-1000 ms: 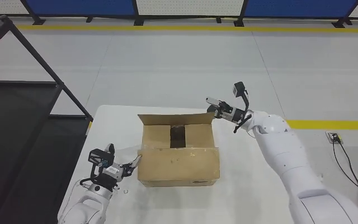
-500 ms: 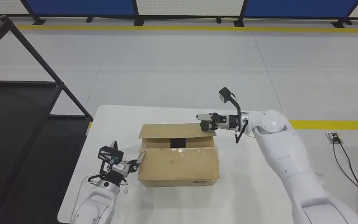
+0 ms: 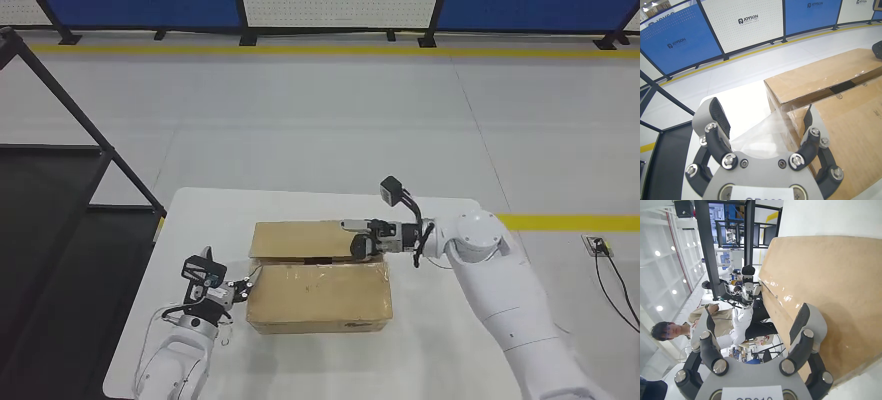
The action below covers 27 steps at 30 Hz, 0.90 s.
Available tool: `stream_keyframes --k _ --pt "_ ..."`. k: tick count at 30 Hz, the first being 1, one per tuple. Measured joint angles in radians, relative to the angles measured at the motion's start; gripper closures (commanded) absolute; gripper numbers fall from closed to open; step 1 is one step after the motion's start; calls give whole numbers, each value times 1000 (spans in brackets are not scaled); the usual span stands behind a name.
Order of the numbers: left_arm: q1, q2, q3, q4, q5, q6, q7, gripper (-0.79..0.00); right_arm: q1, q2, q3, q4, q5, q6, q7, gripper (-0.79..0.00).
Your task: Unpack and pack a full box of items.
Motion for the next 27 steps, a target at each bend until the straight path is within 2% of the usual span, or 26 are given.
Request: stream_keyframes --k 5,9,15,19,21,25,27 --pt "-16 -4 17 18 28 22 14 -785 -15 8 -2 -8 -3 54 4 -785" --pt "-23 -9 11 22 9 63 27 -785 -16 9 -15 6 -1 60 15 -785" --pt "-32 -19 -66 34 -155 188 17 -785 -8 12 -31 31 -12 52 23 -785" --pt "-47 -20 -123 116 -232 236 -24 -785 1 12 -46 43 -18 37 17 -785" --pt "-41 -17 -140 156 -213 226 -24 -785 4 12 -50 46 -19 31 11 -785" --pt "-5 -5 -176 202 -203 82 -50 -785 9 12 -52 42 -19 18 -9 -785" --pt "-2 -5 -178 201 -204 50 -52 -785 9 12 -52 41 -18 18 -8 -785"
